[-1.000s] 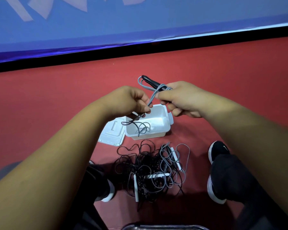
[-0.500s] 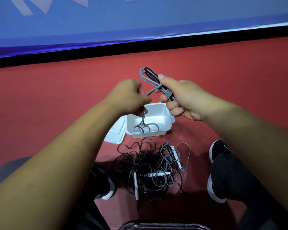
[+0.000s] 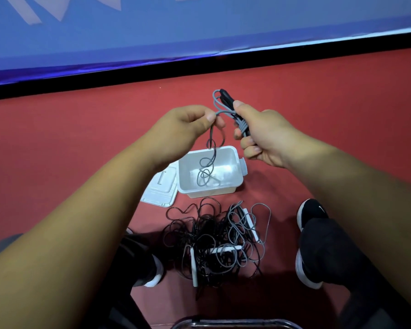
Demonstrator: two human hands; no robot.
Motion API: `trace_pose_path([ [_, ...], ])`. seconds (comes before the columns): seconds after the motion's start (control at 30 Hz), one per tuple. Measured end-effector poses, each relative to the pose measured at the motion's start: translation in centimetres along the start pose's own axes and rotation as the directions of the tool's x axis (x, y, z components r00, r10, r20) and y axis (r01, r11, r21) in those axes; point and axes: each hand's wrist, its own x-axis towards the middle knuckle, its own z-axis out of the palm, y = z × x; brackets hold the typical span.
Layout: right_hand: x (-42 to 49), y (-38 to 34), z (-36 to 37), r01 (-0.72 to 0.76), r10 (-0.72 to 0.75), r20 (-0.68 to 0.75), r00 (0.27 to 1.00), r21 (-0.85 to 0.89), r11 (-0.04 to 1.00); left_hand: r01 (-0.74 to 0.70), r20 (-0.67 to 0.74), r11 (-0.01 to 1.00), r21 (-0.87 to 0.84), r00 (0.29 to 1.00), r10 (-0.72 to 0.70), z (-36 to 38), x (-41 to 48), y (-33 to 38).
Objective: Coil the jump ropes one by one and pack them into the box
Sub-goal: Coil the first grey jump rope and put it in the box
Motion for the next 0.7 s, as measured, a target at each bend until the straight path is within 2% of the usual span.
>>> trace_pose_path([
  [0.1,-0.09,-0.27,-0.02,0.000,0.000,0.002,1.000,-0.011,1.000,0.002,0.027,1.000,0.004,1.000,-0.002,-0.43,0.01,-0.28],
  [0.23,-0.05,-0.45,0.25,0.001,-0.001,-0.009,1.000,-0.007,1.000,0.060,0.081,0.963,-0.264,0.996,-0.040,0.09,-0.15,-0.12],
  [0.33,0.05,-0.59,0.31,-0.001,0.001,-0.023,1.000,0.001,1.000,0.117,0.051,0.953,-0.279,0.993,-0.107,0.49,-0.11,0.00],
  [0.57,-0.25,-0.77,0.28,-0.020,0.014,0.068,0.998,0.085,0.996,0.181,0.026,0.972,-0.150,0.984,-0.179,-0.07,0.24,-0.22],
  [0.7,-0.24,-0.51,0.36,-0.069,0.049,0.168,0.985,0.113,0.991,0.111,-0.115,0.971,0.209,0.989,-0.089,0.16,0.35,-0.14],
])
